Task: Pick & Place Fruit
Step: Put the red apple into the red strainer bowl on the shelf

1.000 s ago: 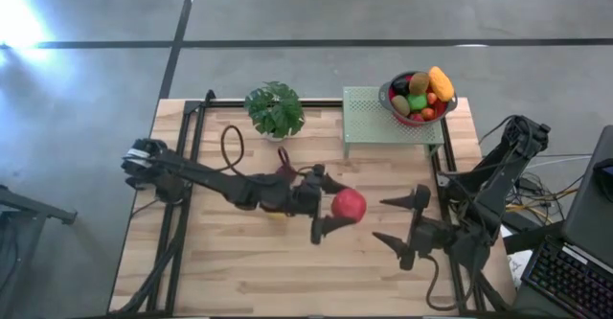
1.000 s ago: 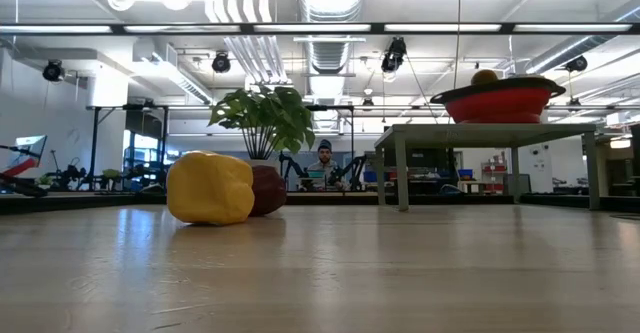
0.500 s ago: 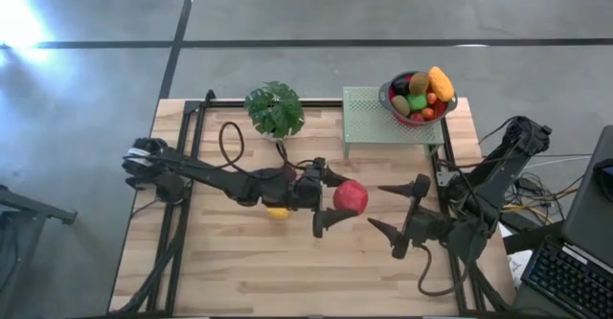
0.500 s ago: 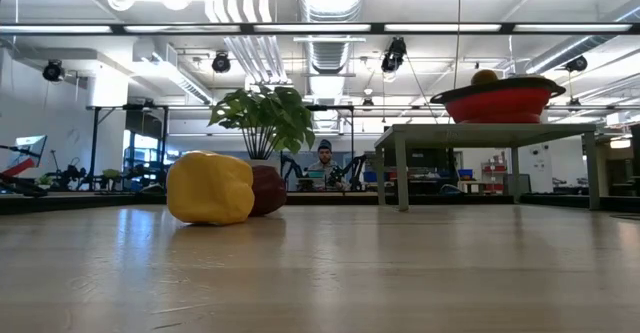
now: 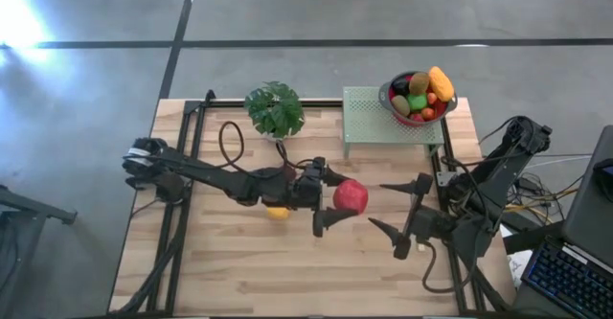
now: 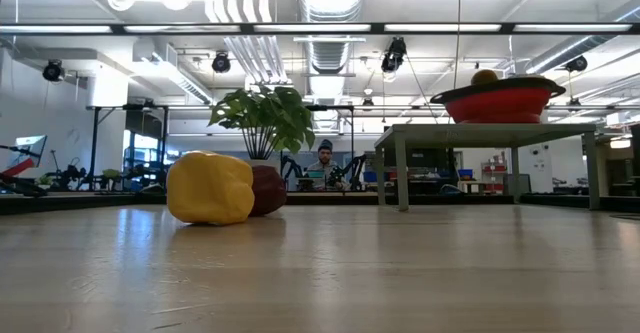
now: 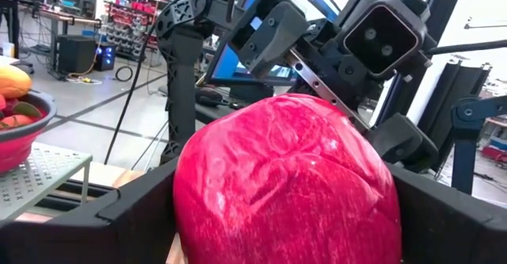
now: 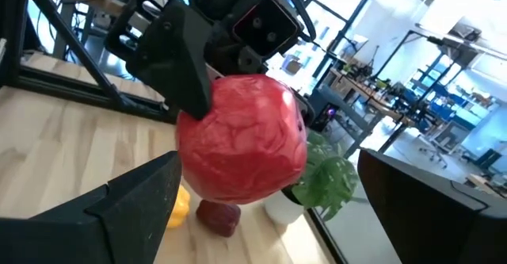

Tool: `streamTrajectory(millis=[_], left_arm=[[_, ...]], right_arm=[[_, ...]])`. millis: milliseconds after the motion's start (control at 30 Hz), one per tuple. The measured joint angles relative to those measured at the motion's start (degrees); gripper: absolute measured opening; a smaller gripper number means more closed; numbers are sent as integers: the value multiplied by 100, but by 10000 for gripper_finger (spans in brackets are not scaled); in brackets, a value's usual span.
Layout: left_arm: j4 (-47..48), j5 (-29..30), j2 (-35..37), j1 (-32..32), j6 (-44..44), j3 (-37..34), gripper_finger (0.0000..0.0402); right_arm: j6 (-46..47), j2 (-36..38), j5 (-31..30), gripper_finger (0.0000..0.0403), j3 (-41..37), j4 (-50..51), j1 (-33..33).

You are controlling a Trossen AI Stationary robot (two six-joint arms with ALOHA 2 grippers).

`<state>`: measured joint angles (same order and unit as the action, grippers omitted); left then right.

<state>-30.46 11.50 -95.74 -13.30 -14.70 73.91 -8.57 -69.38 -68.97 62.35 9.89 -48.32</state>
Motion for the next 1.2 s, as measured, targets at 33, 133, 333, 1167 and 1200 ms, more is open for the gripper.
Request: streamTrajectory(millis=[33,133,333,1167,1200], left_arm=[[0,-3,0,0,0,0,375],[0,-18,0,0,0,0,375],[0,-34,0,0,8,0,375],[-203,-165,0,48,-1419,35,375],[-210,-157,0,48,-1420,35,375]], right_arm=[[6,-1,10,377,-1,0,-4],[136,-11,95,377,-15,43,-4],[313,-11,176,377,-20,50,-4],[216,-13,464,400,-22,-232,249],[218,-15,474,400,-32,-232,295]])
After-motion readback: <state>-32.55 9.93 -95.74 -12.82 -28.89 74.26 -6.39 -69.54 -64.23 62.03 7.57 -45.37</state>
